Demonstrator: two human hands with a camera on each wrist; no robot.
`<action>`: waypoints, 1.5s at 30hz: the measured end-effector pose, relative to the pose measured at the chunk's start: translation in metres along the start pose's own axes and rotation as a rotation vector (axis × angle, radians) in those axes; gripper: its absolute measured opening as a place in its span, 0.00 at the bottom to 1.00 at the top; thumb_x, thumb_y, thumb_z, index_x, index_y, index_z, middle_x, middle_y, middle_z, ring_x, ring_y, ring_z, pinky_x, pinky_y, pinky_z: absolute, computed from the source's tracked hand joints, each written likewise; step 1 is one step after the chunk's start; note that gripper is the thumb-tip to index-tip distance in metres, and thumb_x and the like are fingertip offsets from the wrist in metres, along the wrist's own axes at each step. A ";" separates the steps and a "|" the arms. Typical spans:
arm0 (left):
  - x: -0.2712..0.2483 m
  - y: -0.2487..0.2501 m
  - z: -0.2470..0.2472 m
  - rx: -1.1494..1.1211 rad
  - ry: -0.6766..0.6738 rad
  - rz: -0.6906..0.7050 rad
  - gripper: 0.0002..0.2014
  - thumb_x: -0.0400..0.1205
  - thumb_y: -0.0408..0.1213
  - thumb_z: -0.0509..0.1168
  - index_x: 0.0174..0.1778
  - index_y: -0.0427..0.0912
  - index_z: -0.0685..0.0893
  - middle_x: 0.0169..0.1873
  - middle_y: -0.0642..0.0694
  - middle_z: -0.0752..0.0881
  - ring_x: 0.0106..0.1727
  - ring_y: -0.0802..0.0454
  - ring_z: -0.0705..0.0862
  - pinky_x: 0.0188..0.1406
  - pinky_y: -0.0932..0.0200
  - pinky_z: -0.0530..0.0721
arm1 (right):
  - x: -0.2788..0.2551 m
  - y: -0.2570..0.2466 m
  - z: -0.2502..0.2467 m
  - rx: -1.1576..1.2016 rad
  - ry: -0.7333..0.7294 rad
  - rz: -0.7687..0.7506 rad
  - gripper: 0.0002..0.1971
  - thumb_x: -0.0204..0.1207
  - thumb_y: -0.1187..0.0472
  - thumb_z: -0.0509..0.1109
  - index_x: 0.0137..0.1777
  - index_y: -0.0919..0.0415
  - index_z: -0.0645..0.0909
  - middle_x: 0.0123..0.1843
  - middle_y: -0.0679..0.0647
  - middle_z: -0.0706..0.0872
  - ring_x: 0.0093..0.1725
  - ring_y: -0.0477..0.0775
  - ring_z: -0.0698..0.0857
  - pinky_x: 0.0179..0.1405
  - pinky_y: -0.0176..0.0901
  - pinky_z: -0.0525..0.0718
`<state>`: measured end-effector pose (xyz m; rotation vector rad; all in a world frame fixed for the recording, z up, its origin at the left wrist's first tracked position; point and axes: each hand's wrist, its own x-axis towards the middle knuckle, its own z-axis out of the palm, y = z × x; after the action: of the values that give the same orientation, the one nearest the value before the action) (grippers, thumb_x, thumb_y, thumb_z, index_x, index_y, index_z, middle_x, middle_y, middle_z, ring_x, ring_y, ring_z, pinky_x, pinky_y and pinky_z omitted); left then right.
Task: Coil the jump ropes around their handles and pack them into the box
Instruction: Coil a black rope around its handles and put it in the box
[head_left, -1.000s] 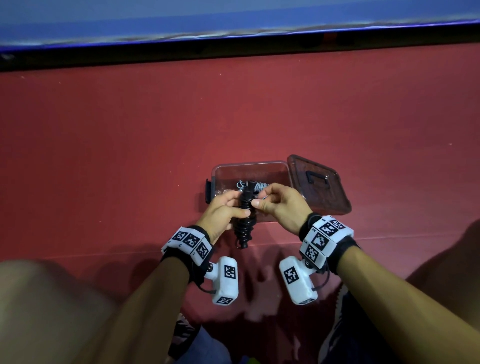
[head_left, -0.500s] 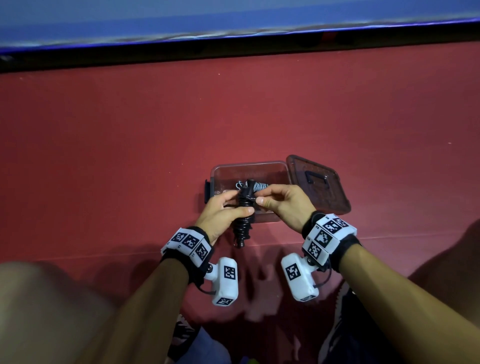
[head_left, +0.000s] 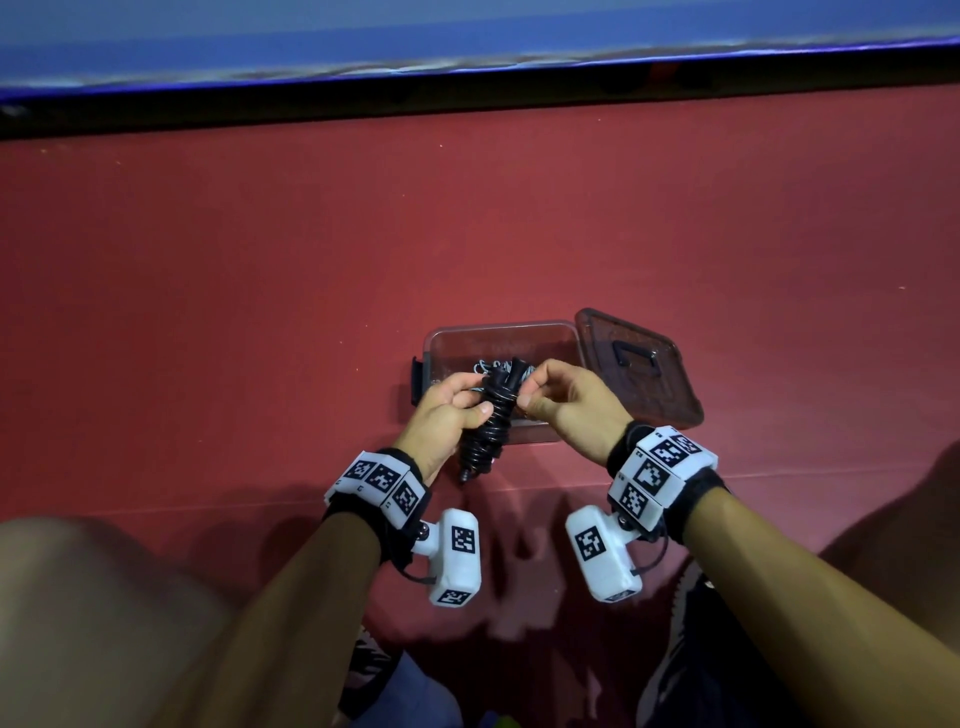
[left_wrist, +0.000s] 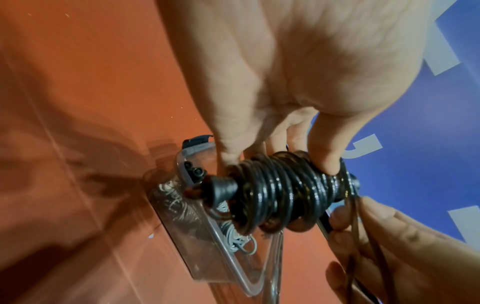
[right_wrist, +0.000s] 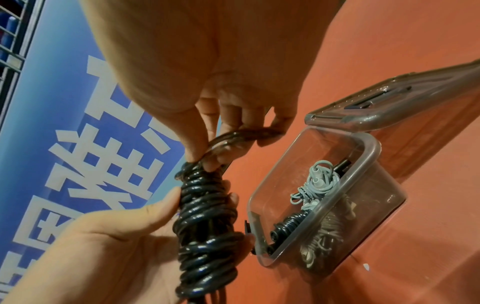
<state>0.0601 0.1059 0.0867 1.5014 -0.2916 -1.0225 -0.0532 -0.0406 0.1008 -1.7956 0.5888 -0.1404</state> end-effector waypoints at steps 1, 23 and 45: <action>0.000 0.000 -0.001 -0.008 0.001 0.001 0.16 0.86 0.18 0.58 0.65 0.37 0.81 0.52 0.41 0.90 0.52 0.46 0.88 0.51 0.50 0.87 | 0.001 0.002 0.000 -0.015 0.019 0.011 0.06 0.77 0.65 0.76 0.43 0.57 0.81 0.38 0.52 0.84 0.38 0.45 0.82 0.42 0.36 0.81; -0.005 0.003 -0.003 -0.082 0.016 0.088 0.15 0.80 0.31 0.74 0.62 0.31 0.86 0.48 0.28 0.89 0.48 0.34 0.87 0.53 0.39 0.87 | 0.001 0.005 -0.007 -0.004 0.018 0.029 0.16 0.76 0.74 0.74 0.51 0.49 0.91 0.40 0.46 0.90 0.40 0.41 0.85 0.48 0.36 0.84; -0.004 -0.004 -0.006 -0.053 0.021 0.073 0.16 0.85 0.27 0.67 0.68 0.41 0.83 0.59 0.31 0.89 0.50 0.33 0.90 0.56 0.42 0.89 | -0.001 0.003 0.000 0.244 0.073 -0.015 0.09 0.74 0.68 0.79 0.53 0.62 0.87 0.41 0.55 0.83 0.38 0.46 0.81 0.38 0.37 0.83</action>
<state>0.0610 0.1132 0.0843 1.4426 -0.3004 -0.9495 -0.0554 -0.0407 0.0981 -1.5634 0.5836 -0.2777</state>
